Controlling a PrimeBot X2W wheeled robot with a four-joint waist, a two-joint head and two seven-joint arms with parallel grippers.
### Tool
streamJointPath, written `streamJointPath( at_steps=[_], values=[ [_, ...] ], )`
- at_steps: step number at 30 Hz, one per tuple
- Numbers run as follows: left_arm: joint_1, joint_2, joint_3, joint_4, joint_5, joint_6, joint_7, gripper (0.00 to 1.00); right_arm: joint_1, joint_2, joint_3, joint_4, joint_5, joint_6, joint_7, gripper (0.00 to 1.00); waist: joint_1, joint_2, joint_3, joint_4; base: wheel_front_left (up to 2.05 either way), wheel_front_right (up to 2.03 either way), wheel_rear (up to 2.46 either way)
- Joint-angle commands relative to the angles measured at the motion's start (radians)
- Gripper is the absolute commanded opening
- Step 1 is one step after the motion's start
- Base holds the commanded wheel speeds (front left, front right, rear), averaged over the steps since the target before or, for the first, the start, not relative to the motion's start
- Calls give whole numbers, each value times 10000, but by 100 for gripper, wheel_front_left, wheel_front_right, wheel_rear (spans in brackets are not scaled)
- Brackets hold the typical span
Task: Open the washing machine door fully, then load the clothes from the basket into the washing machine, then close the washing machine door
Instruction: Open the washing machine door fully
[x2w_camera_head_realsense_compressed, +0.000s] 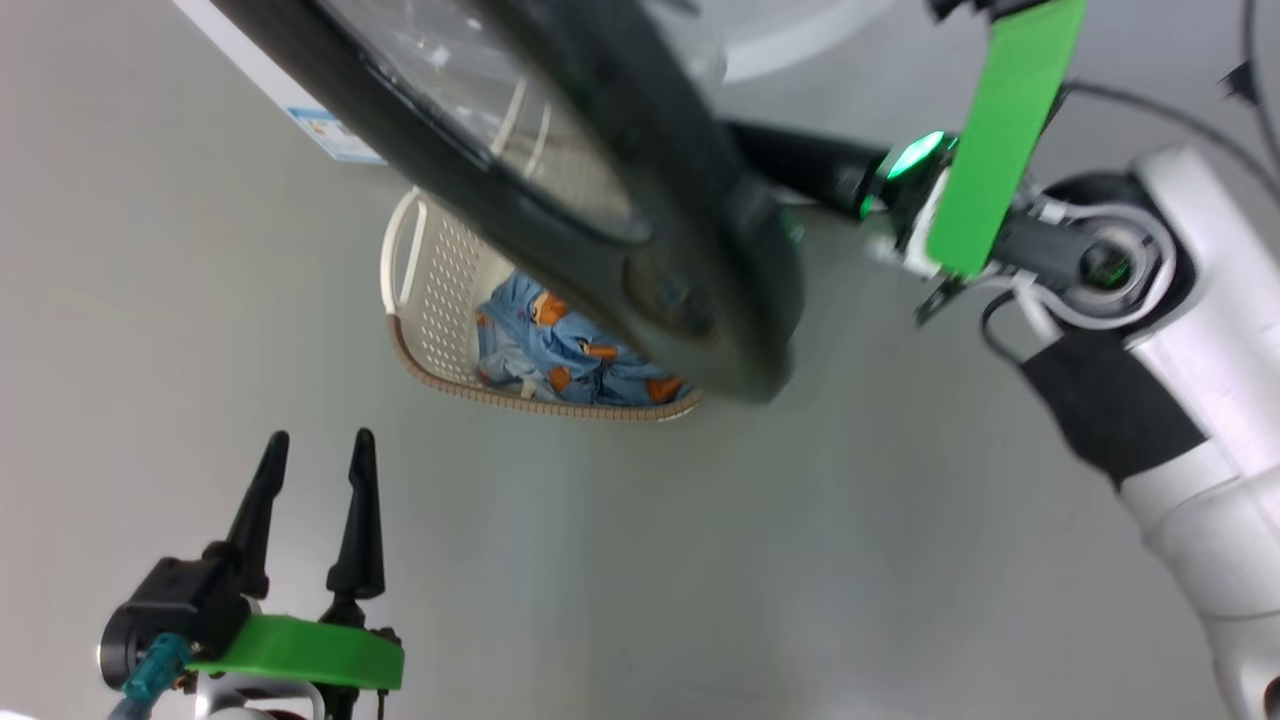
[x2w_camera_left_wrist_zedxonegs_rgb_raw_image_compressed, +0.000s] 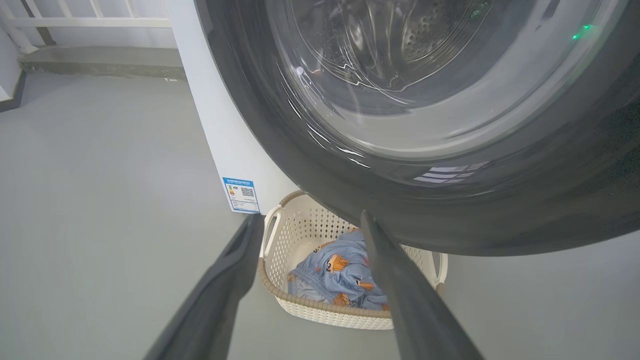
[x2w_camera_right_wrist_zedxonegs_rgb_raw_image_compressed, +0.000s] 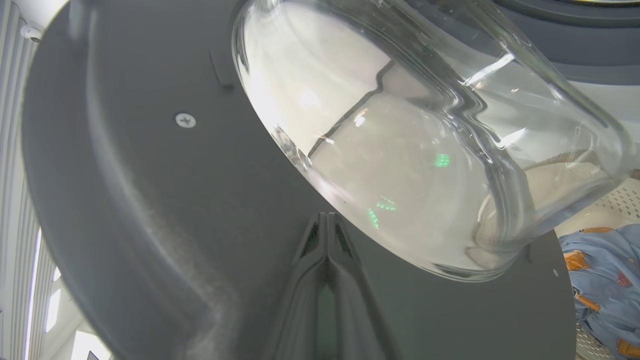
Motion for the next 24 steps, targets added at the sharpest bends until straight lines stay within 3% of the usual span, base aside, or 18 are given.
streamJointPath(
  at_steps=[1,24],
  values=[
    [126,191,382,-137,-4,-3,-65,100,345,387,210,-403,132,35,112,0,0,0,-332,16,0,0,0],
    [482,191,-76,294,-256,38,-65,100,2014,2145,1876,129,31,35,-511,0,0,0,-1939,1177,0,0,0]
  ],
)
